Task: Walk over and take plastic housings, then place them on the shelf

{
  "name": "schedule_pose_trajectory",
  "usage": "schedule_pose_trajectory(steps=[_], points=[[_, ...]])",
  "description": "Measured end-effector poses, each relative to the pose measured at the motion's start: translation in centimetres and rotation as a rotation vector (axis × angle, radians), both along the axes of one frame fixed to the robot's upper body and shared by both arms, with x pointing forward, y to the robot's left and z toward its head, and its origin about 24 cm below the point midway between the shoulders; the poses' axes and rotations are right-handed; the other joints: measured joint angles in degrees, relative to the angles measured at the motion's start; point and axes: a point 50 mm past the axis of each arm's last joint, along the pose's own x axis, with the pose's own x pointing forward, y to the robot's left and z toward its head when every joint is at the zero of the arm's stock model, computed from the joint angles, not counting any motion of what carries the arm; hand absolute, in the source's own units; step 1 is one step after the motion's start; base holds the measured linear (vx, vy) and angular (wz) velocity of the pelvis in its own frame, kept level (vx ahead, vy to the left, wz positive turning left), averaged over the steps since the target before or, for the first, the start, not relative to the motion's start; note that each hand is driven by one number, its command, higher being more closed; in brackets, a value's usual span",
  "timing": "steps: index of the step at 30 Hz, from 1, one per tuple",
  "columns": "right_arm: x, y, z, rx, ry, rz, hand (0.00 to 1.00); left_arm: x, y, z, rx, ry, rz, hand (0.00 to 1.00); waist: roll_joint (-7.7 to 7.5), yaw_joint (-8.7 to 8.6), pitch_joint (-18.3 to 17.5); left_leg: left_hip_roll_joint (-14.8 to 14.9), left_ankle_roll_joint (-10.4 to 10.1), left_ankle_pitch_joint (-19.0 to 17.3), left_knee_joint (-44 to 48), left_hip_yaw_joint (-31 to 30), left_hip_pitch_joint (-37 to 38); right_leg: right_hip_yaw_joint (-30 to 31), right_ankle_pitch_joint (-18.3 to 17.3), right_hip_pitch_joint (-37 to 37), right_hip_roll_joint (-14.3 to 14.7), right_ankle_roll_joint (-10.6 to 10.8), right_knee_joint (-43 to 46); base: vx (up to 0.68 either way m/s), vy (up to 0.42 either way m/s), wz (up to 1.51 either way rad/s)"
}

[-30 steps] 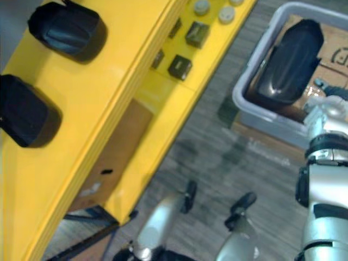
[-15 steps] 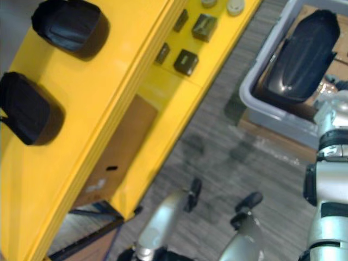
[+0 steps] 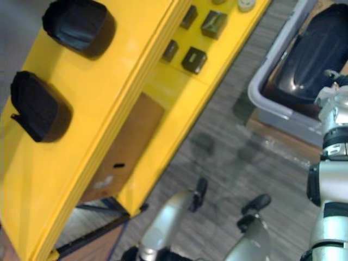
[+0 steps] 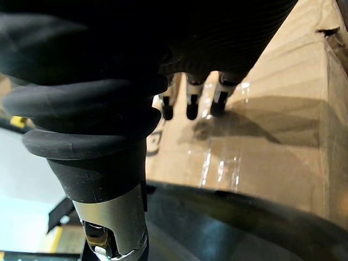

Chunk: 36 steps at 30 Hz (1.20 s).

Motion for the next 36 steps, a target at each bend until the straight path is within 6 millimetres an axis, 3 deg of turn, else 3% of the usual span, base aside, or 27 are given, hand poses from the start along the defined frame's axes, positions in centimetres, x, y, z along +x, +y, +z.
schedule_pose_trajectory(steps=[1, 9, 16, 25, 31, 34, 36], points=[[0.0, -0.1, 0.0, -0.002, 0.009, 0.0, 1.0, 0.0, 0.0, 0.0, -0.007, 0.002, 0.003, 0.0, 0.03, 0.03, 0.0, 0.0, 0.0, 0.0, 0.0, 0.0, -0.1, -0.1, 0.0, 0.0, 0.0, 0.0, 0.0, -0.02, 0.018, 0.07], [-2.3, -2.6, 0.1, -0.04, 0.189, -0.101, 1.0, 0.1, -0.3, -0.1, -0.039, 0.009, 0.003, 0.0, 0.7, 1.4, -0.5, 0.0, -0.1, -0.1, -0.2, -1.2, -1.1, -1.7, -0.4, 0.0, -0.1, -0.1, -0.1, -0.02, 0.016, 0.08], [-3.2, -3.3, -0.7, -0.063, 0.348, -0.177, 1.0, 0.1, -0.5, -0.1, -0.039, 0.001, -0.01, 0.0, 1.62, 2.47, -1.2, -0.1, -0.4, 0.1, -1.1, -1.2, -0.4, -2.1, -0.8, 0.2, -0.2, 0.1, 0.2, 0.03, 0.009, 0.02], [-4.4, -4.2, -1.3, -0.12, 0.502, -0.272, 1.0, 2.2, -0.2, 1.2, 0.006, -0.158, 0.017, 0.0, 1.73, 2.81, -1.3, -0.7, -0.7, 0.3, -1.7, -2.7, 0.1, -3.8, -2.2, 1.3, -1.0, -0.1, 0.8, 0.0, 0.019, 0.1], [-4.6, -4.5, -1.1, -0.197, 0.497, -0.306, 1.0, 4.7, 1.2, 3.5, 0.11, -0.332, 0.054, 0.0, 1.05, 2.57, -0.8, 0.2, -0.6, -0.2, 0.5, -2.6, -1.0, -4.0, -0.8, 2.1, 0.6, 0.2, -0.8, -0.01, 0.015, -0.04], [-4.3, -4.3, -1.1, -0.234, 0.496, -0.307, 1.0, 6.5, 1.9, 5.5, 0.147, -0.449, 0.083, 0.0, -0.49, 1.63, 0.3, 1.2, -0.8, -0.9, 1.4, -2.2, -1.0, -3.7, 0.0, 2.6, 1.8, 0.2, -2.0, -0.03, 0.017, -0.14], [-3.9, -3.9, -0.8, -0.277, 0.48, -0.301, 1.0, 8.2, 1.1, 7.7, 0.108, -0.576, 0.1, 0.0, -1.61, 1.03, 1.2, 2.0, -0.7, -1.5, 2.6, -1.5, -1.0, -3.2, 0.3, 2.7, 2.5, 0.0, -2.2, -0.05, 0.028, -0.23]])
